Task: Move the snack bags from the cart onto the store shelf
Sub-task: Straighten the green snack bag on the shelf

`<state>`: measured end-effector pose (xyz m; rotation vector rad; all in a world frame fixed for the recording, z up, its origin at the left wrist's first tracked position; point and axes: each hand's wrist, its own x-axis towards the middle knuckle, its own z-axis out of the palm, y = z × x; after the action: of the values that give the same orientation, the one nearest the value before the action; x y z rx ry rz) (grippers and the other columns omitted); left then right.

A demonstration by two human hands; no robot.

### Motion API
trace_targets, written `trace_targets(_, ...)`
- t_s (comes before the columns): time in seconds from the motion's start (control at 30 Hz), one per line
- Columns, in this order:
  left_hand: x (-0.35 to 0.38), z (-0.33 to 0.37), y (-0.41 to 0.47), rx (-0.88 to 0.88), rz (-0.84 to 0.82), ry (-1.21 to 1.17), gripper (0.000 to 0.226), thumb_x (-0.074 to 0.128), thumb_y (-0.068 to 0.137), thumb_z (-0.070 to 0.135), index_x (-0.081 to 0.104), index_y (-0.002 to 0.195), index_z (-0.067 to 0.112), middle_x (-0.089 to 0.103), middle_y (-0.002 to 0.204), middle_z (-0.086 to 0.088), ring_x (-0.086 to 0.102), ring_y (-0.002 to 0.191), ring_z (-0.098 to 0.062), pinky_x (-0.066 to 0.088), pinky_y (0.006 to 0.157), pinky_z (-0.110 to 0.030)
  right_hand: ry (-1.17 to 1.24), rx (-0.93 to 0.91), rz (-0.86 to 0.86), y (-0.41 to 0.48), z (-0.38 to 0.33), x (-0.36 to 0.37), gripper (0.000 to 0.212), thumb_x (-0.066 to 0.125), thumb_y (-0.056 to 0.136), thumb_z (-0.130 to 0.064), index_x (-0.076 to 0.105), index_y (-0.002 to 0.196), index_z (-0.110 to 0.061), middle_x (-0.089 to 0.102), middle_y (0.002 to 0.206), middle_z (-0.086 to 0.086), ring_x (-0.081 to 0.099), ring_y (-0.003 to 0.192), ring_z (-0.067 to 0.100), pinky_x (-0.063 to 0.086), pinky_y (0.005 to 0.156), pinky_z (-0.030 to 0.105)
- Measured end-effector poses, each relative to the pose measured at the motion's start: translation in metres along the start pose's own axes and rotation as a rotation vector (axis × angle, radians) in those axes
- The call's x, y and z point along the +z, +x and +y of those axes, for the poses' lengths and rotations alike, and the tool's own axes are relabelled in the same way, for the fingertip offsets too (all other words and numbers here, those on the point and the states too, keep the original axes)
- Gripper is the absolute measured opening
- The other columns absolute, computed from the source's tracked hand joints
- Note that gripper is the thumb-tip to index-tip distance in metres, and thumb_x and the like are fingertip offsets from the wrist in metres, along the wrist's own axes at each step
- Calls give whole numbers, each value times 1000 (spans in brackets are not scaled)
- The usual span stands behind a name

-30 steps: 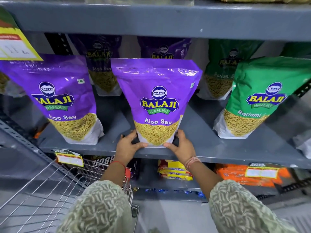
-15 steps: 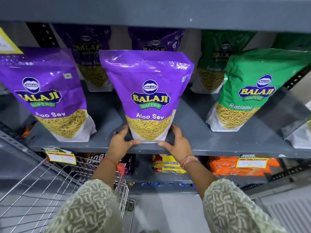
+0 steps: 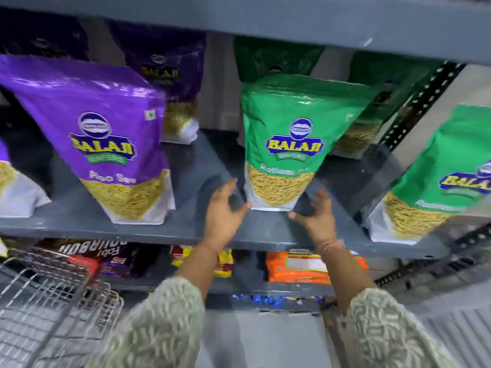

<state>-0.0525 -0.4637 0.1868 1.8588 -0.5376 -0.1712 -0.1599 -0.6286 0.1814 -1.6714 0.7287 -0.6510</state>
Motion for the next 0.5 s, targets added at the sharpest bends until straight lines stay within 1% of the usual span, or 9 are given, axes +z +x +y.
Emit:
trace_targets(0.03, 11, 4, 16, -49, -125, -52, 68, 73, 70, 9, 43, 131, 11, 53, 124, 2, 48, 115, -13, 39, 97, -17, -27, -24, -127, 14, 0, -4, 88, 72, 60, 17, 25, 133, 0, 41, 121, 2, 47, 104, 8, 41, 76, -2)
trace_targets(0.07, 18, 5, 28, -87, -232, -81, 75, 74, 69, 6, 38, 134, 15, 51, 128, 3, 46, 118, -11, 38, 98, -14, -41, -33, -228, 25, 1, -4, 92, 75, 59, 14, 24, 134, -4, 43, 123, -2, 47, 107, 5, 42, 83, 2)
trace_targets(0.1, 24, 4, 37, -117, -287, -73, 76, 74, 68, 5, 38, 134, 17, 53, 131, 1, 48, 120, -14, 39, 101, -20, -42, -1, -288, 31, 3, -2, 87, 76, 61, 9, 28, 132, -6, 47, 121, -4, 49, 108, 5, 45, 90, 11)
trace_targets(0.17, 28, -3, 40, -161, -253, 0, 65, 73, 69, 7, 46, 127, 17, 58, 129, -6, 53, 116, -20, 41, 97, -28, -29, 70, -280, 31, 9, 3, 66, 74, 69, -3, 37, 124, -8, 54, 115, 0, 54, 108, 15, 45, 98, 34)
trace_targets(0.23, 25, -8, 33, -158, -218, -22, 57, 72, 70, 5, 51, 122, 15, 61, 126, -8, 56, 112, -19, 42, 98, -30, -106, 38, -215, 21, 17, 5, 57, 73, 72, -17, 42, 119, -13, 60, 115, 5, 57, 108, 23, 45, 97, 45)
trace_targets(0.3, 24, -13, 19, -148, -232, -110, 55, 69, 71, 1, 52, 123, 12, 60, 127, -8, 56, 114, -18, 42, 103, -38, -253, -27, -173, 8, 21, 2, 57, 73, 71, -35, 43, 118, -19, 66, 115, 8, 61, 104, 29, 50, 88, 45)
trace_targets(0.33, 22, -15, 11, -140, -235, -135, 56, 68, 72, 0, 51, 124, 12, 59, 128, -7, 56, 114, -17, 42, 104, -37, -298, -46, -158, 2, 22, 1, 59, 72, 70, -39, 43, 119, -21, 67, 113, 11, 63, 102, 32, 52, 84, 46)
trace_targets(0.43, 18, -21, -4, -136, -237, -164, 57, 68, 73, 2, 50, 126, 14, 57, 130, -3, 54, 116, -15, 40, 106, -37, -314, -68, -153, -17, 23, -1, 65, 69, 73, -42, 39, 125, -19, 67, 113, 14, 63, 101, 34, 53, 83, 49)
trace_targets(0.5, 16, -21, -9, -146, -238, -193, 59, 69, 73, 2, 49, 128, 14, 55, 130, -1, 53, 119, -18, 39, 108, -42, -305, -77, -149, -23, 23, -3, 62, 68, 74, -40, 39, 125, -20, 67, 115, 11, 62, 102, 32, 53, 85, 43)
